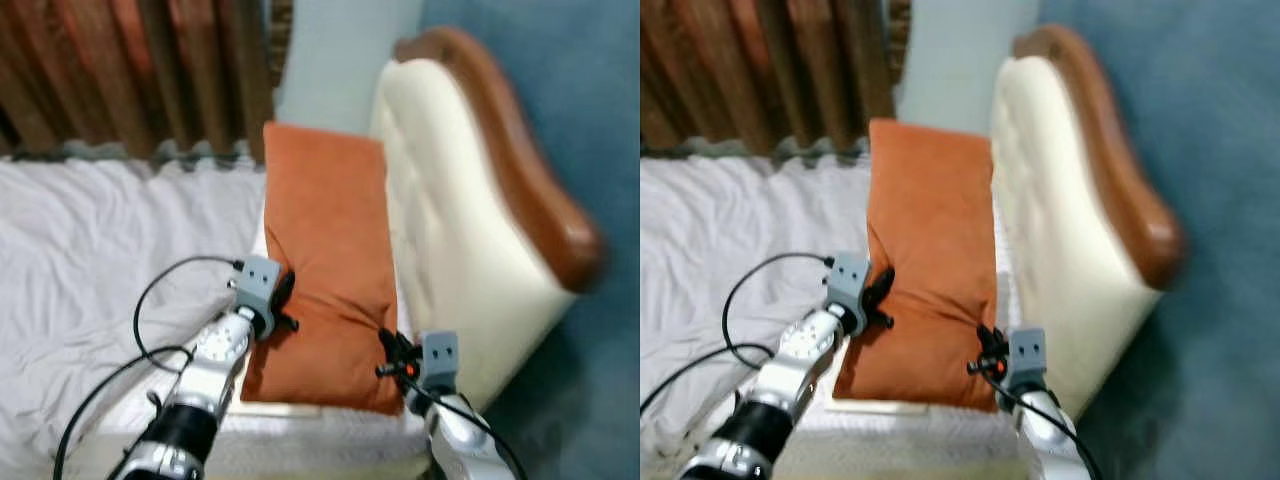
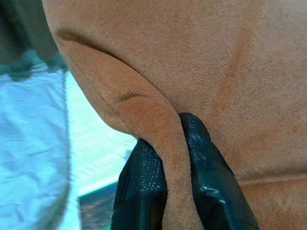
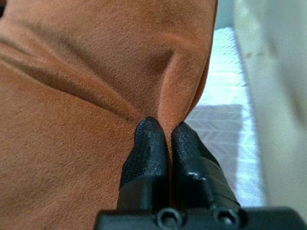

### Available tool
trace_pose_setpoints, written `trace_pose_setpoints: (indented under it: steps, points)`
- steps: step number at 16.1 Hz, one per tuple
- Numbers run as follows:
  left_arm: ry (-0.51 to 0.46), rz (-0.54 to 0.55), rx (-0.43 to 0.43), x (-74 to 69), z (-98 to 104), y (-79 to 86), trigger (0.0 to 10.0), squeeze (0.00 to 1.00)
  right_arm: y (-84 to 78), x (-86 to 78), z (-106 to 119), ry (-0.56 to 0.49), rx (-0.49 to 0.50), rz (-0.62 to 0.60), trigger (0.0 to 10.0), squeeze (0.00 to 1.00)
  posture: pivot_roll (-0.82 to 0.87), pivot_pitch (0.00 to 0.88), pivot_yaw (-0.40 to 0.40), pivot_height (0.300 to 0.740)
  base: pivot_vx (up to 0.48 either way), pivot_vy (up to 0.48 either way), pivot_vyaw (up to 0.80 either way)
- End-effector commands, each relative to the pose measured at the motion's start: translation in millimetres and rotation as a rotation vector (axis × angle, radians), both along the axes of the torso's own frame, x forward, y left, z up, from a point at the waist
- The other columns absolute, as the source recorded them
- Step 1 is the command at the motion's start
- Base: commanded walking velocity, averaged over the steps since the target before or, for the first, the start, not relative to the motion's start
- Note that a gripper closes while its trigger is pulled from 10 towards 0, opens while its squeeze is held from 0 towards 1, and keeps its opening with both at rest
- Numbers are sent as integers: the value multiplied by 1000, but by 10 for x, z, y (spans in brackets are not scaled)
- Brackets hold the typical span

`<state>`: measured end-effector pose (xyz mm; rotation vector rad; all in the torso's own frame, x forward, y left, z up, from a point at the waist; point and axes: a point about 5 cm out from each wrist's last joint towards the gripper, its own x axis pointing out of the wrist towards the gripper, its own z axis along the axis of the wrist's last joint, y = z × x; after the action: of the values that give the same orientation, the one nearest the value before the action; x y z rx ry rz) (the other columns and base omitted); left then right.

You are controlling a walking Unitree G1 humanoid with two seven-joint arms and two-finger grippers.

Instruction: Clean up the room

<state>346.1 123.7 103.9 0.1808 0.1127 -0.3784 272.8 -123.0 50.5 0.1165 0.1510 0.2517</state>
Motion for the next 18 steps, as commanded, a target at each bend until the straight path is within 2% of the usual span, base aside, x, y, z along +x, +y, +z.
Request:
trace_pose_setpoints:
  steps: [1,2,3,5,7,8,10,13,16,17,18]
  points:
    - [-11,26,50,43,32,95,10000,227,-166,42,39,-16,-4,-86,0,0,-30,75,-10,740,0,0,0]
    - [-5,15,41,37,23,79,10000,227,-150,42,27,-10,-3,-84,0,0,-28,80,-10,740,0,0,0]
    - [16,5,23,29,1,95,10000,1000,-116,56,-1,1,-10,-84,0,0,-16,113,-1,740,0,0,0]
    - [57,-10,37,15,-66,167,10000,1000,-95,137,-65,22,-73,-154,0,0,31,234,32,740,0,0,0]
    - [76,-58,104,22,-118,181,10000,1000,-130,256,-91,48,-109,-245,0,0,48,302,49,740,0,0,0]
    - [77,-64,110,25,-118,183,10000,1000,-133,270,-96,54,-107,-253,0,0,48,302,49,740,0,0,0]
    - [61,-73,162,18,-97,327,10000,1000,-104,389,-117,82,-114,-282,0,0,94,397,86,740,0,0,0]
    - [66,-73,172,-44,-133,443,10000,1000,-105,511,-69,82,-122,-349,0,0,114,426,95,740,0,0,0]
    - [30,-120,144,-142,-59,356,10000,1000,-87,611,47,70,1,-417,0,0,116,407,91,740,0,0,0]
    - [3,-180,99,-325,-8,203,10000,992,-134,705,151,70,152,-488,0,0,113,395,87,740,0,0,0]
    - [0,-201,82,-397,-1,148,10000,992,-155,735,184,68,193,-507,0,0,112,394,86,740,0,0,0]
